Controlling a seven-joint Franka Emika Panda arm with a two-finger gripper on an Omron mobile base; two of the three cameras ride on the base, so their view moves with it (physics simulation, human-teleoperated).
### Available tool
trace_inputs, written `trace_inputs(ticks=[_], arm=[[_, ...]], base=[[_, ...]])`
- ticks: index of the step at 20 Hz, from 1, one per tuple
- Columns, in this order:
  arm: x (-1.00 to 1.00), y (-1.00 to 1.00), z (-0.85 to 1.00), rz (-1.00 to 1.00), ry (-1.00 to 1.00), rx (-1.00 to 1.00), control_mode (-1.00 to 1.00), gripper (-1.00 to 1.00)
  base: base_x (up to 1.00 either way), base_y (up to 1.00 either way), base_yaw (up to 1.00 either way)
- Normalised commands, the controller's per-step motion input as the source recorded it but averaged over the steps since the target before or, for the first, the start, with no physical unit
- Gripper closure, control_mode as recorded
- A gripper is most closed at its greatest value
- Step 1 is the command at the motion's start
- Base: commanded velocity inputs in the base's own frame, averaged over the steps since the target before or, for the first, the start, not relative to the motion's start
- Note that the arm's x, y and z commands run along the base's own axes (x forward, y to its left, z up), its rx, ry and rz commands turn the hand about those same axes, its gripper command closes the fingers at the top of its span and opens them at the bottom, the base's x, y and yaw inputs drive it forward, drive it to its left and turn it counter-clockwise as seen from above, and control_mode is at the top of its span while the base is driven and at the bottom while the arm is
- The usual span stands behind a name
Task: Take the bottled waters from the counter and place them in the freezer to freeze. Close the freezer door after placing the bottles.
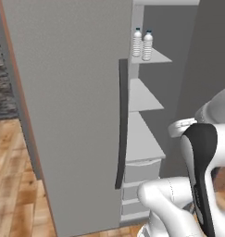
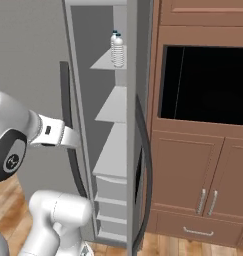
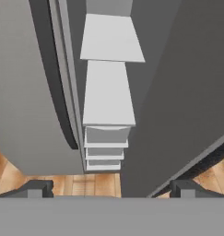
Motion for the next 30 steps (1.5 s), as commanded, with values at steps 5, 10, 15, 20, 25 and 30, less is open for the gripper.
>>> trace_inputs(ticks=[5,10,15,20,25,30], arm=[[0.0,0.0,0.0,0.0,0.0,0.0,1.0,-1.0],[0.0,0.0,0.0,0.0,0.0,0.0,1.0,-1.0],[0.0,0.0,0.0,0.0,0.0,0.0,1.0,-1.0],[0.0,0.0,0.0,0.0,0.0,0.0,1.0,-1.0],[0.0,0.0,0.0,0.0,0.0,0.0,1.0,-1.0],[0.0,0.0,0.0,0.0,0.0,0.0,1.0,-1.0]], base=[[-0.65,-0.11,0.0],[-0.5,-0.26,0.0],[-0.21,-0.54,0.0],[-0.16,-0.62,0.0],[-0.03,-0.61,0.0],[0.06,-0.24,0.0]])
